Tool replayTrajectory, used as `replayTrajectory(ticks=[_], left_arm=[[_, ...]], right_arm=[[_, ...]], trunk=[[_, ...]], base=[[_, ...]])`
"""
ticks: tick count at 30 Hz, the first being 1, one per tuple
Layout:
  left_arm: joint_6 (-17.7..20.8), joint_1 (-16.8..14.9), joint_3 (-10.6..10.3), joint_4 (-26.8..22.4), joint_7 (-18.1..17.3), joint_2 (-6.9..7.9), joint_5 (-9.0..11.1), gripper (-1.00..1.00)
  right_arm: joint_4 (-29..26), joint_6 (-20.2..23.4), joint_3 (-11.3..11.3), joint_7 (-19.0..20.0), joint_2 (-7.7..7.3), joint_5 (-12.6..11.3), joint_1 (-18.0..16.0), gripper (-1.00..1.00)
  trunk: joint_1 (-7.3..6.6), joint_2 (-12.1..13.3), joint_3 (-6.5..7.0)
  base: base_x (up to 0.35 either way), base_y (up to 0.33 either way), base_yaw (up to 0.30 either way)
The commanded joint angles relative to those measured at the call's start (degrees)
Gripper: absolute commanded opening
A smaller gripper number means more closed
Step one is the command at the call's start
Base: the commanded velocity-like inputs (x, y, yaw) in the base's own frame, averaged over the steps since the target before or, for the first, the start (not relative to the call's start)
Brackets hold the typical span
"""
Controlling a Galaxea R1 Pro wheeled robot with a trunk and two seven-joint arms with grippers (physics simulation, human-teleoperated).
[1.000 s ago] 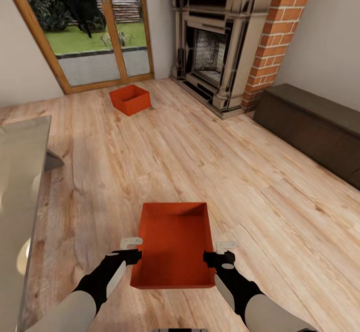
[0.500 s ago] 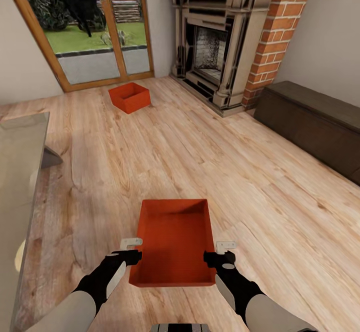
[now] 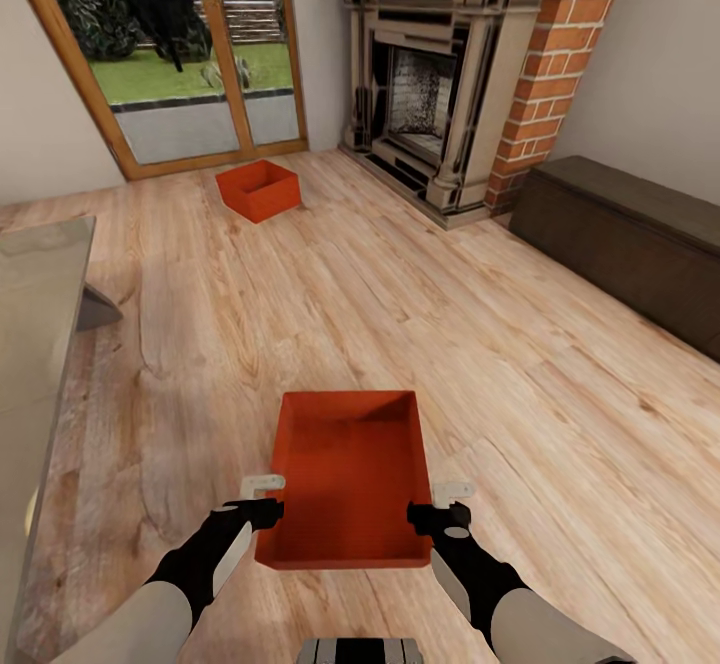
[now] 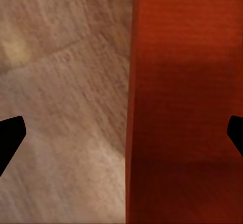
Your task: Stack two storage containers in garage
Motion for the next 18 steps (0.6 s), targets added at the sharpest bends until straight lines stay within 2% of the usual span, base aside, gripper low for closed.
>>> replayTrajectory(ticks=[1,18], left_arm=[[0.27,-0.01,-0.43,-0.11,0.52,0.05,0.61,1.00],[0.27,-0.01,-0.45,-0.72,0.50,0.21,0.61,1.00]], right_arm=[[-0.06,0.10,0.49,-0.39,-0.03,-0.58,-0.03,1.00],[-0.06,-0.03,0.49,-0.39,-0.03,-0.52,-0.03,1.00]], trunk=[[0.22,-0.43,-0.22],[3.95,-7.25,-3.27]], base=[[0.000,0.000,0.000],[0.000,0.000,0.000]])
